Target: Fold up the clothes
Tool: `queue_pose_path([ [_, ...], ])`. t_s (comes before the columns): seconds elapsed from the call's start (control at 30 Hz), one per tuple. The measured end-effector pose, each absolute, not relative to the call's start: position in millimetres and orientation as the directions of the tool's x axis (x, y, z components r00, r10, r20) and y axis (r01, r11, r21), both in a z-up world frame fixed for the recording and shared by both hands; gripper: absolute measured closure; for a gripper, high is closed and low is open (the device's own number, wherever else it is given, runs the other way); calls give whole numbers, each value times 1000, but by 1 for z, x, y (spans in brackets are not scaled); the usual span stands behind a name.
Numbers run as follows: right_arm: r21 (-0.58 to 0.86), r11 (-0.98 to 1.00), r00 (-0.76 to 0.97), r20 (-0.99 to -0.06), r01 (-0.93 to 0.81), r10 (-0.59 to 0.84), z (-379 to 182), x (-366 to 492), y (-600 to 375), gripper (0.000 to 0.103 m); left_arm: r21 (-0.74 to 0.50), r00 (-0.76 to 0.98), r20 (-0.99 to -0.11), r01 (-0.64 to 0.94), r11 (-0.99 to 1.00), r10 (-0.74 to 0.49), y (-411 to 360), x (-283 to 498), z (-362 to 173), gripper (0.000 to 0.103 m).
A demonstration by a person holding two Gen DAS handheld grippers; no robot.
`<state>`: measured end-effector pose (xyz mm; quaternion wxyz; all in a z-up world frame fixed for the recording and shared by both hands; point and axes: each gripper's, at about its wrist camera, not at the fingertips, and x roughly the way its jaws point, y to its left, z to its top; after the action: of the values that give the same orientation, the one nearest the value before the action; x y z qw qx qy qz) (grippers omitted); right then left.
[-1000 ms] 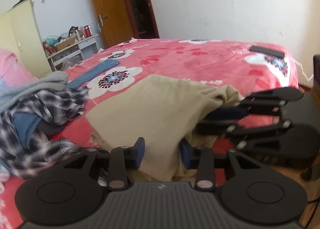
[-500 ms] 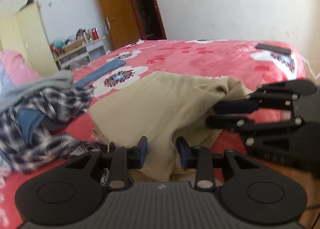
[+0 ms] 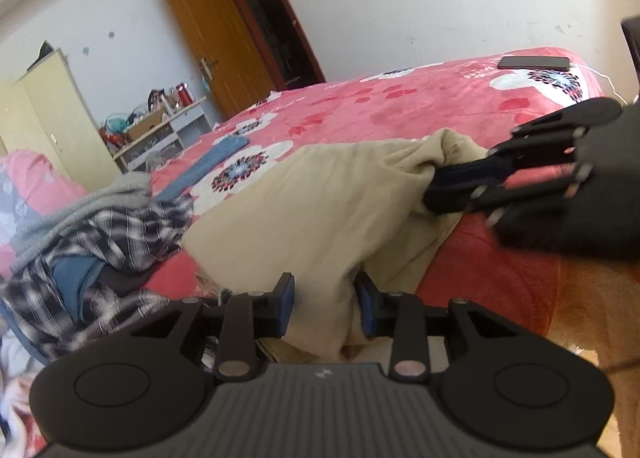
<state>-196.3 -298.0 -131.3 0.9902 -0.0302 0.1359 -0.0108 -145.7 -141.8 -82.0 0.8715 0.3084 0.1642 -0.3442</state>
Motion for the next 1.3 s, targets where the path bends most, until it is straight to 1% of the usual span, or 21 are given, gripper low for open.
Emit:
queue_pose_path([
  [0.03, 7, 1000, 963, -269, -7, 9, -127, -202, -308, 90, 431, 706, -494, 706, 562, -507, -142, -147, -80, 65],
  [0.1, 63, 997, 967, -252, -34, 49, -121, -217, -319, 90, 441, 694, -484, 720, 536, -533, -145, -151, -76, 62],
  [0.17, 73, 997, 973, -225, -32, 48, -115, -231, -325, 90, 451, 679, -476, 734, 508, -559, -151, -153, -72, 62],
  [0.23, 54, 999, 977, -212, -2, 14, -109, -238, -327, 90, 455, 663, -475, 748, 483, -579, -161, -153, -70, 61],
  [0.37, 34, 999, 975, -222, 8, 0, -112, -230, -330, 92, 483, 654, -478, 753, 447, -586, -187, -145, -73, 63],
  [0.4, 35, 999, 974, -226, 2, 6, -113, -228, -331, 93, 474, 651, -480, 756, 451, -588, -192, -142, -73, 71],
  [0.43, 39, 999, 973, -229, -4, 13, -115, -224, -330, 94, 460, 647, -482, 760, 459, -590, -197, -139, -73, 84],
  [0.47, 42, 999, 973, -231, -10, 20, -116, -221, -330, 94, 440, 643, -482, 765, 471, -595, -198, -136, -72, 88],
  [0.5, 46, 999, 972, -233, -14, 24, -117, -218, -331, 95, 416, 639, -481, 769, 486, -600, -198, -133, -70, 90],
  [0.6, 61, 998, 972, -232, -31, 44, -119, -213, -331, 96, 351, 628, -473, 777, 522, -617, -197, -127, -65, 91],
  [0.8, 66, 994, 969, -224, -87, 100, -116, -212, -324, 97, 302, 610, -443, 792, 531, -657, -188, -128, -59, 92],
  [0.9, 36, 998, 969, -242, -48, 55, -121, -200, -320, 98, 291, 593, -446, 805, 518, -671, -184, -129, -61, 93],
  [0.93, 41, 999, 968, -249, -27, 37, -123, -194, -321, 103, 287, 586, -450, 810, 512, -674, -183, -130, -62, 94],
  [1.0, 68, 998, 964, -264, 18, 1, -129, -181, -324, 103, 272, 571, -462, 820, 504, -678, -179, -131, -66, 97],
  [1.07, 96, 994, 961, -276, 52, -23, -136, -172, -324, 103, 272, 569, -468, 821, 502, -676, -176, -133, -71, 98],
  [1.17, 125, 991, 964, -265, 50, -15, -134, -178, -320, 103, 276, 572, -465, 819, 504, -675, -171, -135, -74, 98],
  [1.23, 174, 985, 972, -234, 15, 26, -130, -191, -322, 103, 274, 571, -466, 820, 503, -676, -168, -135, -77, 98],
  [1.3, 155, 987, 972, -237, 27, 10, -130, -195, -320, 103, 281, 568, -475, 822, 496, -672, -168, -135, -82, 97],
])
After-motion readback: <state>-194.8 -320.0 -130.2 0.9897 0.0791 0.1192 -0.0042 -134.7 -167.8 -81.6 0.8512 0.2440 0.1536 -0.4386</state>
